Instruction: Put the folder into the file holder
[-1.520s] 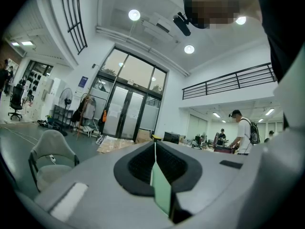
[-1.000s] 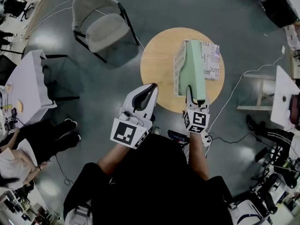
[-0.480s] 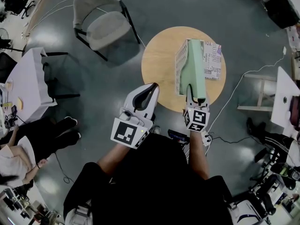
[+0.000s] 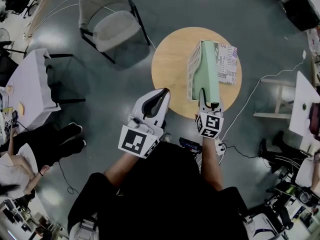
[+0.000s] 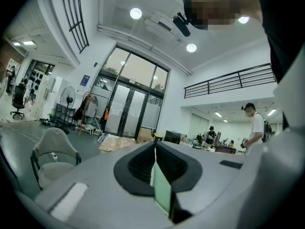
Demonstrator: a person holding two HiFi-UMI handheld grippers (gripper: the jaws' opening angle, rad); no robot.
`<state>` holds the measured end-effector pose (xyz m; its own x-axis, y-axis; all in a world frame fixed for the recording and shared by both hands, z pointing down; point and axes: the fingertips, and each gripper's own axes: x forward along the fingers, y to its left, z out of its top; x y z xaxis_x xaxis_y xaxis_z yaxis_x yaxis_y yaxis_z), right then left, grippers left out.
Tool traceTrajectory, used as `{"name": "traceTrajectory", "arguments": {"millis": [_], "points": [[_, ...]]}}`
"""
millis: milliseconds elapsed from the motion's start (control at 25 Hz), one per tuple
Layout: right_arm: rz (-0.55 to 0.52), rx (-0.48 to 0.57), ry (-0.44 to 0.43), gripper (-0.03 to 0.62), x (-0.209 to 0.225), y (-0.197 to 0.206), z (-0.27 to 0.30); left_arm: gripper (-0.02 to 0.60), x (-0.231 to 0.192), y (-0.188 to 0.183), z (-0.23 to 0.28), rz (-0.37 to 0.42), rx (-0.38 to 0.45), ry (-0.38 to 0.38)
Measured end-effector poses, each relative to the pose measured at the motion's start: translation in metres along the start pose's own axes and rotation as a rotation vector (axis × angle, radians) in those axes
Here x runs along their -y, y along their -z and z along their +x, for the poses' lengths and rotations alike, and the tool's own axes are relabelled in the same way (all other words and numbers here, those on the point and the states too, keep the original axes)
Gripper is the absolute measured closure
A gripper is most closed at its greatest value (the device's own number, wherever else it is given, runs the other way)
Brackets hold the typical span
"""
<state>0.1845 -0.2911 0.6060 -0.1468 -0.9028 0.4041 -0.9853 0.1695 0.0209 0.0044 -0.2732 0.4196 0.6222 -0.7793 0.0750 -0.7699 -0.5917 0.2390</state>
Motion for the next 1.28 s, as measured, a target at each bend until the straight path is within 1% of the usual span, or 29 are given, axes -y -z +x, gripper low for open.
{"name": "traceTrajectory", "arguments": {"millis": [520, 920, 1280], "points": [[0.008, -0.012, -0.005, 0.437, -0.001, 0.009, 0.004, 0.571, 0.0, 0.0, -0.002, 0.004, -0.001, 0.006], [-0.007, -0.021, -0.011, 0.417, -0.005, 0.009, 0.005, 0.571, 0.006, -0.005, 0.0, 0.005, 0.007, 0.042], [0.004, -0.028, -0.006, 0.401, -0.005, 0.01, 0.004, 0.571, 0.011, -0.01, -0.007, 0.011, 0.015, 0.056]]}}
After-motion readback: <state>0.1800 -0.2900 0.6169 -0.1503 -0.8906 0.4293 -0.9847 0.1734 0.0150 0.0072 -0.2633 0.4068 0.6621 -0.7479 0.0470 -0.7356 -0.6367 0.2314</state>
